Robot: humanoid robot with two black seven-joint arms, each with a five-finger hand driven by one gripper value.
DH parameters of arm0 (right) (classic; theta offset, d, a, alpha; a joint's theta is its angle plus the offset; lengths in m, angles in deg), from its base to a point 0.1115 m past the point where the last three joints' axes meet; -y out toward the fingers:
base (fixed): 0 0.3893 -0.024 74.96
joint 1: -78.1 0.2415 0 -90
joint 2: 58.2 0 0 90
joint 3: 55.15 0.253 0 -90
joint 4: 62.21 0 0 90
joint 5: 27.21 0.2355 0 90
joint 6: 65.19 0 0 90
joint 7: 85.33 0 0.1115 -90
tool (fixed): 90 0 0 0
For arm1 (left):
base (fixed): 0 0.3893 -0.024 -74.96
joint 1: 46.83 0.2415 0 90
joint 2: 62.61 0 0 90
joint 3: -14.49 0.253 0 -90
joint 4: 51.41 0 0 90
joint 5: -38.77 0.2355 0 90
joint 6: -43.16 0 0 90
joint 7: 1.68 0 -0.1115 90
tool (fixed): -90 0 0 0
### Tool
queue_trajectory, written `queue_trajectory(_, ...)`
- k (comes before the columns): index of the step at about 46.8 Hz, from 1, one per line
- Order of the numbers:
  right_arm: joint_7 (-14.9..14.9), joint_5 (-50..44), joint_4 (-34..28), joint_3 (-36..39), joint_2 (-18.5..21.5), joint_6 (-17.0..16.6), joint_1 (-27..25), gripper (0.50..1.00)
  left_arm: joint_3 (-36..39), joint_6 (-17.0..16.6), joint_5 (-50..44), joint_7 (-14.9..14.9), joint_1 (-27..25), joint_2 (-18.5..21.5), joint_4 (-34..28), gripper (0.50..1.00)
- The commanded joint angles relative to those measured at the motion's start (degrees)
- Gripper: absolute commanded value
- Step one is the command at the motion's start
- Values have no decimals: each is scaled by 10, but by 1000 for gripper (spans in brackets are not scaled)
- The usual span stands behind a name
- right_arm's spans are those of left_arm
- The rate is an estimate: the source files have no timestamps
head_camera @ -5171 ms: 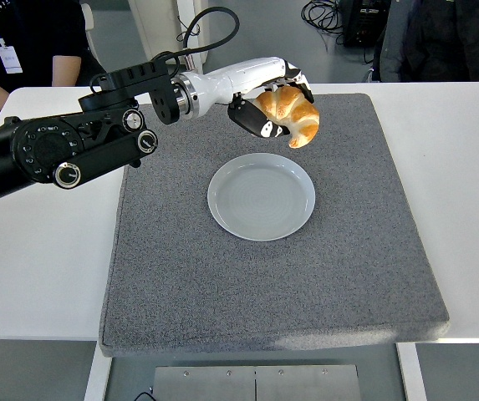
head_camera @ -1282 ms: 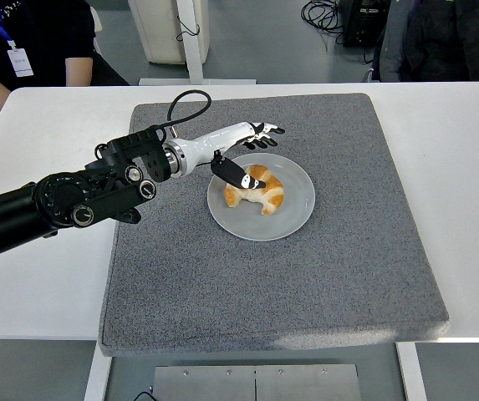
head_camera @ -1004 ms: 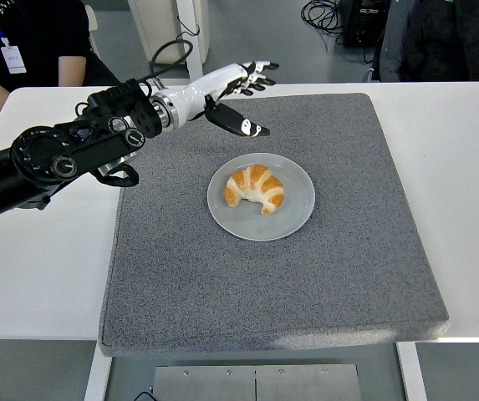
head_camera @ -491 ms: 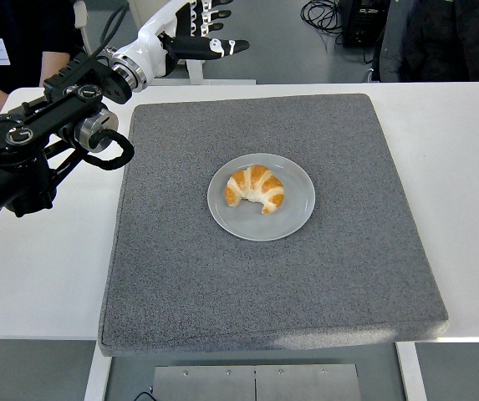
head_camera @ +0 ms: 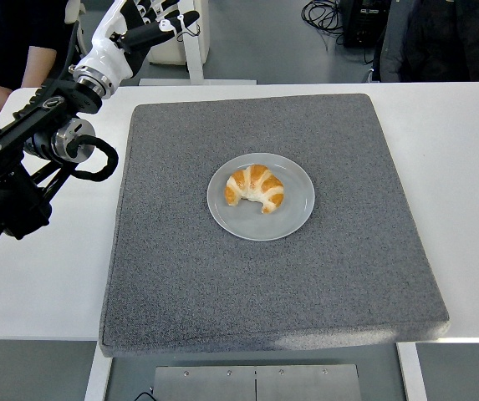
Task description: Place the bread on the plate
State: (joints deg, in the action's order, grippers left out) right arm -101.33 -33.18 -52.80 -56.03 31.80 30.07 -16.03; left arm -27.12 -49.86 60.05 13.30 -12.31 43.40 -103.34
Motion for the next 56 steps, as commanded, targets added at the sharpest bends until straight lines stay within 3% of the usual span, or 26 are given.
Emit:
queue_trajectory(1,0,0,0,0,0,0,0,1000,-9,-5,-1,3,16,0,0,922)
queue_trajectory(15,0,0,0,0,0,0,0,1000,-31,-15,-48,3,58,-3,0,922)
queue_trajectory(24,0,0,0,0,0,0,0,1000,-28,-54,-55,-1,59,-3,7,922)
queue_trajectory(56,0,0,1,3,0,-1,0,1000,-23,-53,-48,3,71,-3,7,922)
